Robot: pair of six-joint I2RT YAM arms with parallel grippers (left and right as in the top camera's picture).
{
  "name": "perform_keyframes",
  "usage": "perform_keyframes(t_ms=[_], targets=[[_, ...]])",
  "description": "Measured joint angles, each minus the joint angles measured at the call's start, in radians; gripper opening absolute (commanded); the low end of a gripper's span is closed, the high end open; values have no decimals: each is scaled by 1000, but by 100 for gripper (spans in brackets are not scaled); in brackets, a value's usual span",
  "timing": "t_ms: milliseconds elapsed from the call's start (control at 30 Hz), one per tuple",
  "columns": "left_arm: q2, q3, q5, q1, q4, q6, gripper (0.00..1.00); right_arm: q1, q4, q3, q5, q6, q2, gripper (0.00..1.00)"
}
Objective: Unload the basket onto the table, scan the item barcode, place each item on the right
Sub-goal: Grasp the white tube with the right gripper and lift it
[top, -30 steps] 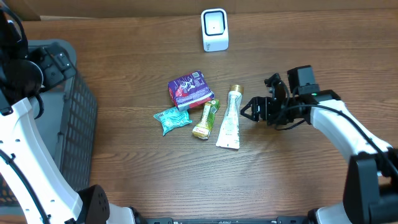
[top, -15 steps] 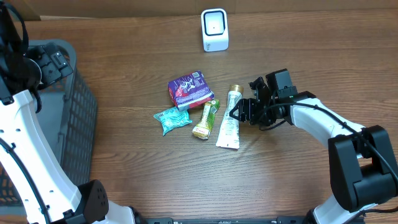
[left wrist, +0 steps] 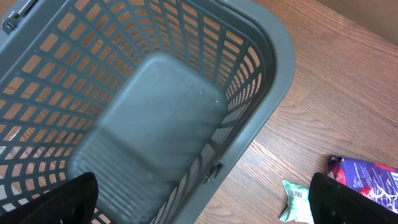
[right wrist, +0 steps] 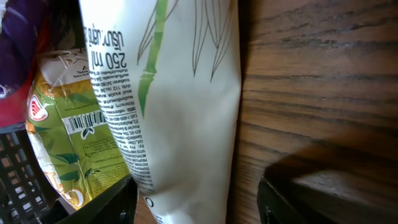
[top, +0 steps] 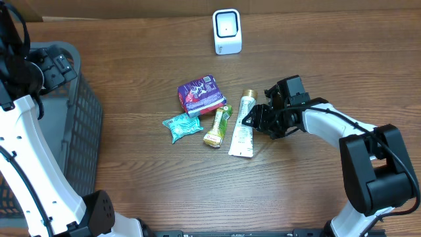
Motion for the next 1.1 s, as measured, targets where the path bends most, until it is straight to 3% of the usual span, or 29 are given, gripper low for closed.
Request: perform_keyframes(t_ms=[1100], targets=[[0, 0, -3, 0, 0, 0, 100, 33, 6, -9, -5, 93, 0, 59]])
